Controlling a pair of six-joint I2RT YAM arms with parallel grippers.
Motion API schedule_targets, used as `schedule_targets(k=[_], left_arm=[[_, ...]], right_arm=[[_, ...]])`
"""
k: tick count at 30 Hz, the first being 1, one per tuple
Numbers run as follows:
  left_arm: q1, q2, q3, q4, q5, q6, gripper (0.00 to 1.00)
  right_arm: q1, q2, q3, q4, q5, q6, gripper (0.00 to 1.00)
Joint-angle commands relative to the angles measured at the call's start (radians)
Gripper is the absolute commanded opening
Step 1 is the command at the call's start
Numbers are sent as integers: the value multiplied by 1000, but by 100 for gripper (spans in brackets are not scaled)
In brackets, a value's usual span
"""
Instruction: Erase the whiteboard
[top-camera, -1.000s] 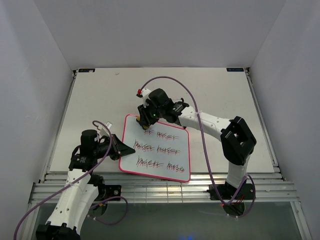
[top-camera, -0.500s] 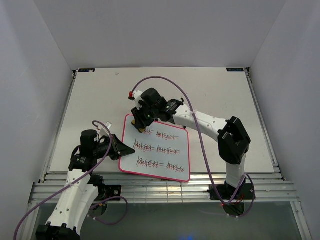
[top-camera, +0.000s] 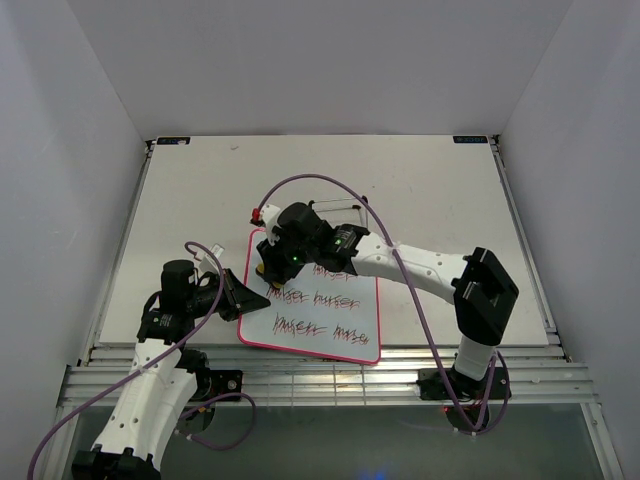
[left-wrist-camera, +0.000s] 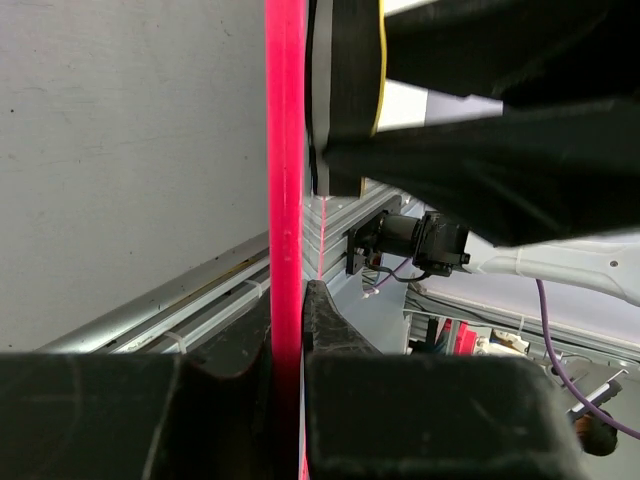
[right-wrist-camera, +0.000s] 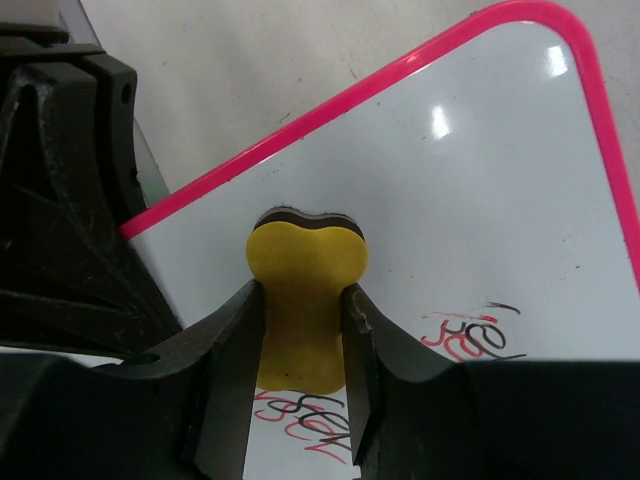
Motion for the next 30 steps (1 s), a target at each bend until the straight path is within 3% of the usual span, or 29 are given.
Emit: schedule_targets(k=[1,12,24,30], left_arm=[[-8,-9,29,30,-29,59,0],[-8,-8,29,29,-26,61,0],[-7,-6,31,26,-30,61,0],[-8,-8,31,26,-32,59,0]], right_arm=[[37,-25,-57,12,-54,47,28],[-26,-2,-127,17,125,79,27],[-213,-103,-391,66,105,139,27],[-225,-97,-375,87,39,148,25]])
